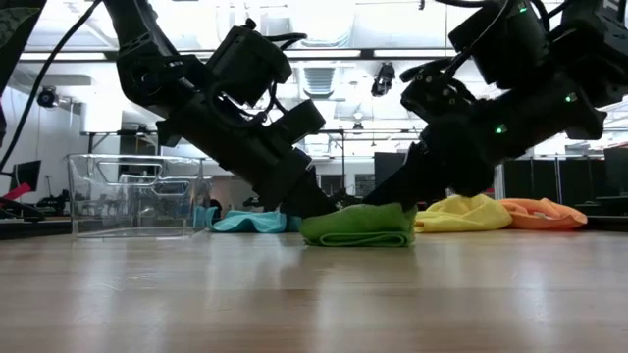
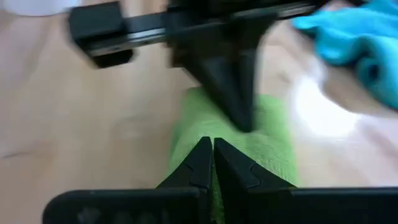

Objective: Roll microfiber towels into tight, uniform cylinder then place into a basket
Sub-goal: Roll the green microfiber towel

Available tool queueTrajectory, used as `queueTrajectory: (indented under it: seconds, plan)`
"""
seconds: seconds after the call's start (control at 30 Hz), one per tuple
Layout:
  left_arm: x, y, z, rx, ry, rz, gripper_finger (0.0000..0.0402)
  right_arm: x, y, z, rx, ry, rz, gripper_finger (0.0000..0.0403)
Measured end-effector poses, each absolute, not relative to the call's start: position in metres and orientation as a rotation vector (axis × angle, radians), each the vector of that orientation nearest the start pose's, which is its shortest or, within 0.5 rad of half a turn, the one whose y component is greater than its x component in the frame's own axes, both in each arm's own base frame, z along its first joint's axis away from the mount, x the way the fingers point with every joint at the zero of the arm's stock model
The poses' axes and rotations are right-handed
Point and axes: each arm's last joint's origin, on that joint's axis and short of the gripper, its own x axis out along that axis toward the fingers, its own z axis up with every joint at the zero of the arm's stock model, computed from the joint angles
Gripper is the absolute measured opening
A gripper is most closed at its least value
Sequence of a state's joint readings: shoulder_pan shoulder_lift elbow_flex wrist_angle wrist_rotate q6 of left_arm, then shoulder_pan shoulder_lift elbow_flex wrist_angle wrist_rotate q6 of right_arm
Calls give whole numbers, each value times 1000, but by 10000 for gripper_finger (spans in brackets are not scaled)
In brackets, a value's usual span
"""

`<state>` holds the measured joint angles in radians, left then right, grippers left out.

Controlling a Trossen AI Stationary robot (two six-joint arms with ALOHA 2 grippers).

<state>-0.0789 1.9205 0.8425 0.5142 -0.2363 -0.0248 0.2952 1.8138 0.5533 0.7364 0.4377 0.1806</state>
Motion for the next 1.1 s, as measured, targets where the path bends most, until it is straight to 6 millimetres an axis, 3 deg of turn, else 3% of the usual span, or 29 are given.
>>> queueTrajectory:
  seconds: [0.13, 0.5, 0.73, 0.9, 1.1]
  plan:
    - [360, -23, 113, 67, 553, 147, 0, 287, 78, 96, 12, 505, -101, 8]
    - [360, -22, 113, 71, 555, 156, 0, 288, 79, 91, 30, 540, -98, 14]
    - [360, -21, 113, 75, 558, 168, 0, 289, 86, 98, 64, 524, -39, 87]
    - [359, -21, 112, 76, 558, 170, 0, 288, 95, 108, -4, 489, 12, 149]
    - [359, -21, 112, 75, 558, 169, 0, 283, 97, 132, -66, 406, 19, 171]
